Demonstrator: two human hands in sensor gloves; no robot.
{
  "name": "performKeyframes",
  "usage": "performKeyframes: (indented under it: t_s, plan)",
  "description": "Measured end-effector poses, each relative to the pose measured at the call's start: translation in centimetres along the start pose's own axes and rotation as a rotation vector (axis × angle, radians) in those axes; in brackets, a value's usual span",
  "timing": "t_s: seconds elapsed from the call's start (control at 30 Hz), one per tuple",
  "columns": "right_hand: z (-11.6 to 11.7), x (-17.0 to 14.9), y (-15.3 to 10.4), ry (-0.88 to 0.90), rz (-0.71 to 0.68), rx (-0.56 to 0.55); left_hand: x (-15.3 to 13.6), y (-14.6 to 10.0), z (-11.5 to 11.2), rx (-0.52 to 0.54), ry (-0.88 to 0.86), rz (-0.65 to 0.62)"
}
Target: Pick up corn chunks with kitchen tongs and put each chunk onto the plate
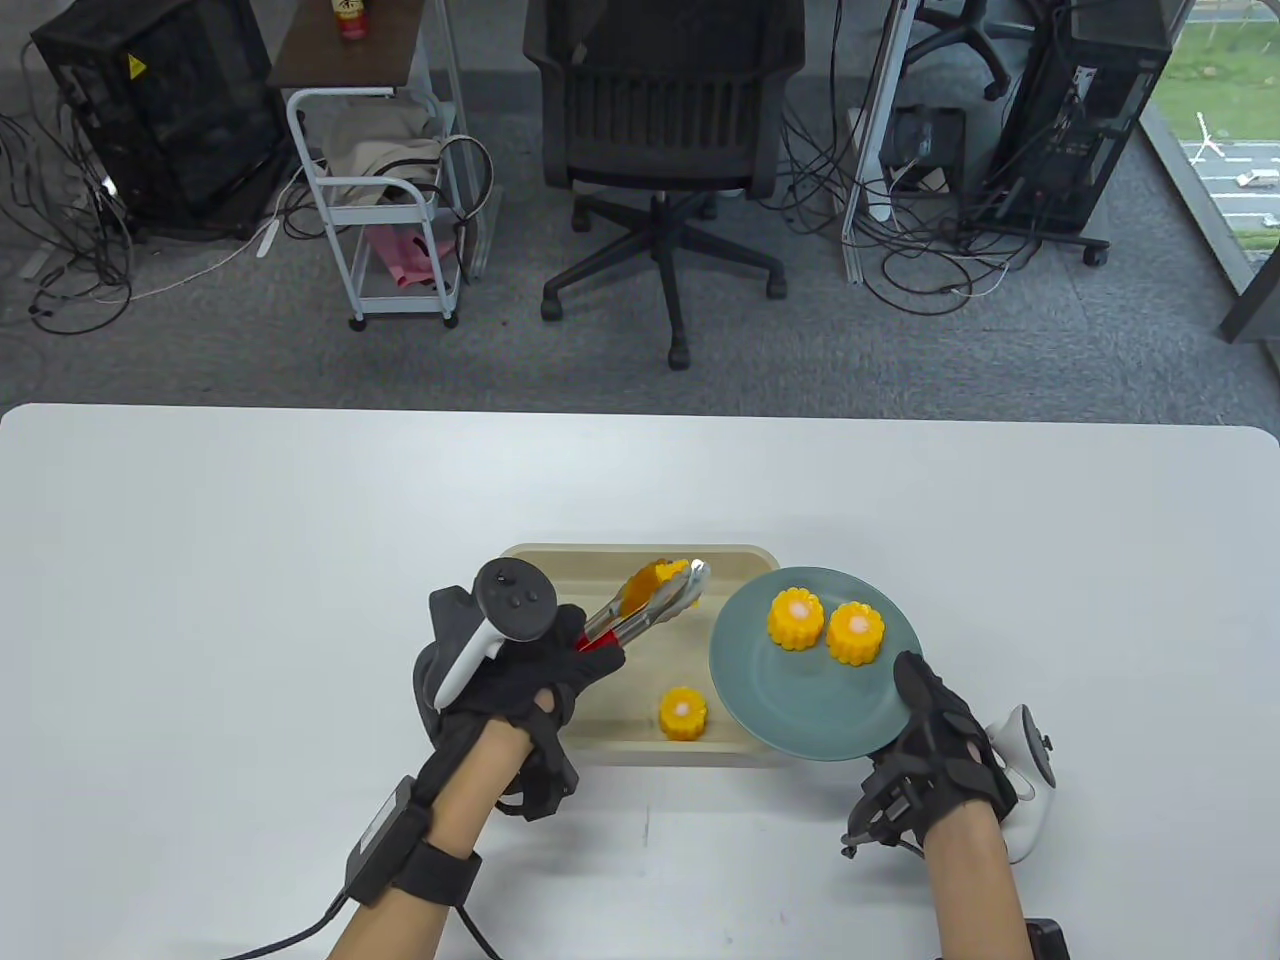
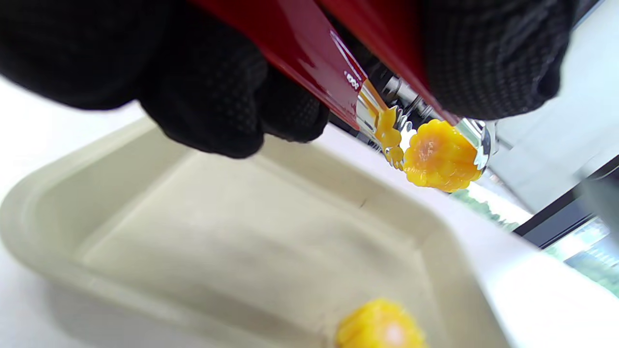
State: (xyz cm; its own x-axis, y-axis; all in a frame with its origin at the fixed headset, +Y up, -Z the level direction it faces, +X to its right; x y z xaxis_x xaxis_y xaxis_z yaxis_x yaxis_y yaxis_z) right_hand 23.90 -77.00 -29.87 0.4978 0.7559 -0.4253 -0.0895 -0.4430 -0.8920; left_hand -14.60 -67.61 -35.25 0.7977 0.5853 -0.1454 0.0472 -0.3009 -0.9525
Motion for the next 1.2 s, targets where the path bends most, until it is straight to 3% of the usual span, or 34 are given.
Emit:
performKeyframes:
  t_s: [0.17, 0.3, 0.5, 0.67, 0.9, 1.2]
  plan:
    - [0.0, 0.0, 0.0, -0.004, 0.001, -0.003, 1.7, -2.7, 2.9, 0.066, -0.072, -0.108]
    - [0.0, -0.1, 0.1, -0.004, 0.002, -0.004, 4.0, -5.1, 3.5, 0.024, -0.101, -0.219]
    - [0.0, -0.3, 0.1, 0.027, 0.017, 0.002, 8.1, -8.3, 1.4, 0.001, 0.046, -0.351]
    - [0.0, -0.3, 0.1, 0.022, 0.017, 0.003, 9.9, -8.7, -1.8, -0.065, 0.159, -0.391]
    - [0.1, -0.3, 0.1, 0.032, 0.017, 0.008, 10.4, -8.1, -4.6, -0.080, 0.259, -0.373]
    - [0.1, -0.7, 0.2, 0.078, 0.048, 0.022, 9.9, -7.8, -4.9, -0.116, 0.191, -0.348]
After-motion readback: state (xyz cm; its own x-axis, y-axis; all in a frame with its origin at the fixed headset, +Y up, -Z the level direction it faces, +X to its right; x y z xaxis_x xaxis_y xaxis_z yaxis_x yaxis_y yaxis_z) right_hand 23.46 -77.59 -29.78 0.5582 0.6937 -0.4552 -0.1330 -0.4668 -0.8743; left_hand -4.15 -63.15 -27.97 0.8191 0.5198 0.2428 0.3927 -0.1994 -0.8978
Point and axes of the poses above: the tracker on the back of each hand, its own x axis roughly to the thumb side, its own y axis roughly from the wrist to the fingertips, z = x × y, the point moved 2 cm from there along y, roughly from the wrist to the fingertips, and after that the axes turned 4 degrees about -y, right-handed, at the moved point
